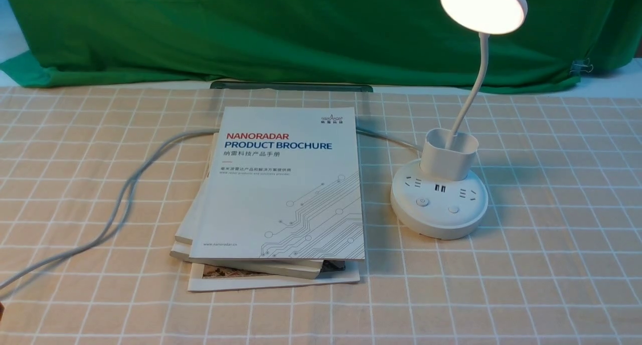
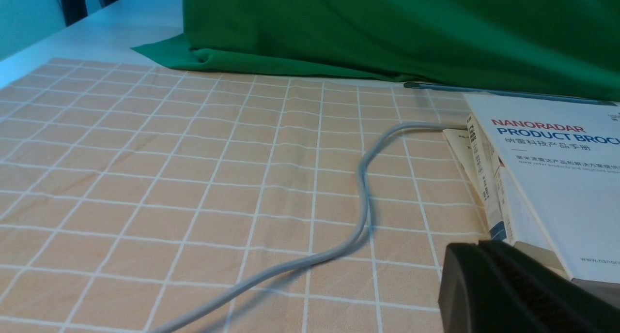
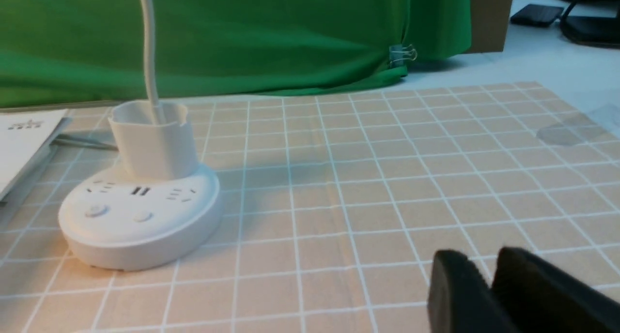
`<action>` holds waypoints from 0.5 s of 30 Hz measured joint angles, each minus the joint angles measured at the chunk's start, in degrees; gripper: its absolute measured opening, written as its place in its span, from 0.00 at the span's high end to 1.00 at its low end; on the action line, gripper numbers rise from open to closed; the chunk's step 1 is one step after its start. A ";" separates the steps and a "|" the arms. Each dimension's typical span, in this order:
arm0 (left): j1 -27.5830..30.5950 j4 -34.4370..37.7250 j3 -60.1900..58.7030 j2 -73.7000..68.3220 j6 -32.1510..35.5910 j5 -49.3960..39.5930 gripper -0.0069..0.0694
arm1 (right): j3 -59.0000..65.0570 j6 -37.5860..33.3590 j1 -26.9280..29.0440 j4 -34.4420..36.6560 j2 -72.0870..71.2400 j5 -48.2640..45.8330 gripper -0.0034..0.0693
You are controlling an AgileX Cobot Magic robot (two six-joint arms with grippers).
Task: Turn on the table lamp on the light coffee tablecloth with your hand.
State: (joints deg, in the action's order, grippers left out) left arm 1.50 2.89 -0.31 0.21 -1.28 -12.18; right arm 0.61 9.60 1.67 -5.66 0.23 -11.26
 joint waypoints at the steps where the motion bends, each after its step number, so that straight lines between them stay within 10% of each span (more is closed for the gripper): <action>1: 0.00 0.00 0.00 0.00 0.00 0.00 0.88 | 0.00 0.17 0.00 0.00 0.00 -0.24 0.70; 15: 0.00 0.00 0.00 0.00 0.00 0.00 0.88 | 0.00 1.62 0.00 0.11 0.00 -1.05 0.66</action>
State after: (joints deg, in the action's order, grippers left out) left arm 1.50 2.89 -0.31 0.21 -1.28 -12.18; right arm 0.61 11.22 1.67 -5.54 0.23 -12.30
